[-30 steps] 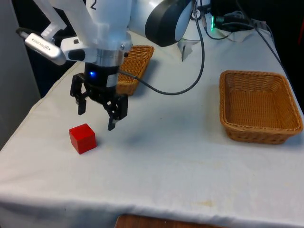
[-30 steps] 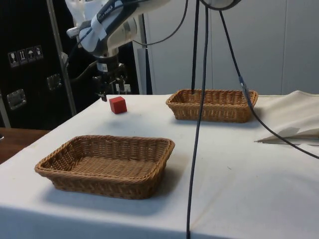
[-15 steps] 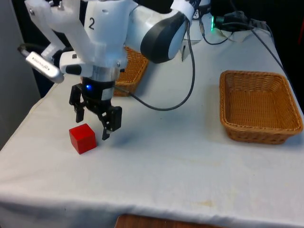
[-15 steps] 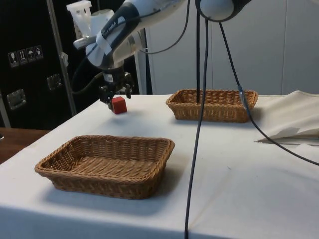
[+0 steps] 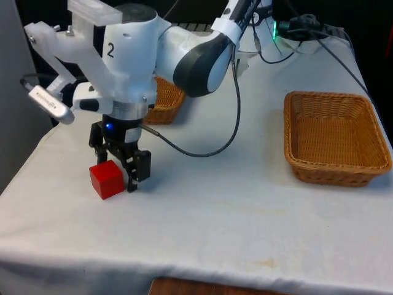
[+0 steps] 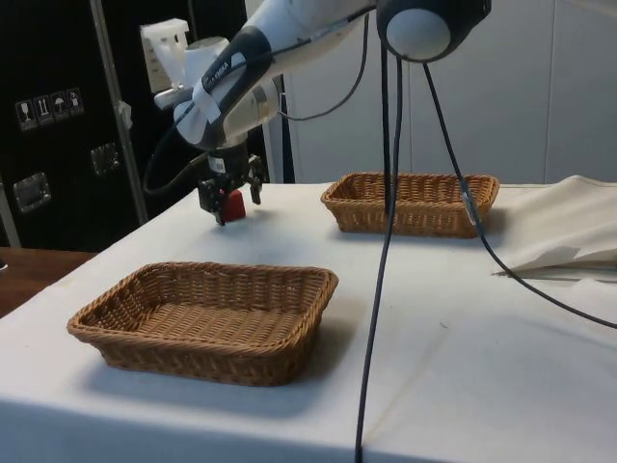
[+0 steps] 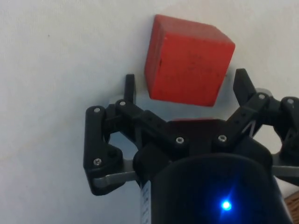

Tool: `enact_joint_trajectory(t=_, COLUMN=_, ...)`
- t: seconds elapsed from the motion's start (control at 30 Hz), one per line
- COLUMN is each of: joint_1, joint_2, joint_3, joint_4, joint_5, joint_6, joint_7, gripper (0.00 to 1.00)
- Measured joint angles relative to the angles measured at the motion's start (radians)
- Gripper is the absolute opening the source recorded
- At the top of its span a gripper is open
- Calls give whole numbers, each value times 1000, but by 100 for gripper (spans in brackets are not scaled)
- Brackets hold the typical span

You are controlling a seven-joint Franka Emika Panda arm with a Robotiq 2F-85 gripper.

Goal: Pick up the red cube and place it into the right basket.

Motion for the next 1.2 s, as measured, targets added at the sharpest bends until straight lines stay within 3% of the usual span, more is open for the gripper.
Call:
enact_joint_trajectory(t=0.33, joint_1=-18, joint_2=6, joint_3=-2, joint_4=42, joint_5=41, joint_6=-3, joint_7=-5, gripper=100)
enact_joint_trajectory(t=0.57, joint_1=-32, joint_2=4, joint_3=-30, joint_4=95, joint_5=57, joint_6=-46, joint_7=-7, gripper=100)
enact_joint_trajectory(t=1.13, joint_1=-36, joint_2=26, joint_3=-34, joint_4=100, joint_5=89, joint_6=-40, joint_7=2, gripper=100)
enact_joint_trajectory(t=1.2, joint_1=-37, joint_2=27, joint_3=-37, joint_4=100, joint_5=89, joint_6=-40, joint_7=3, gripper=89)
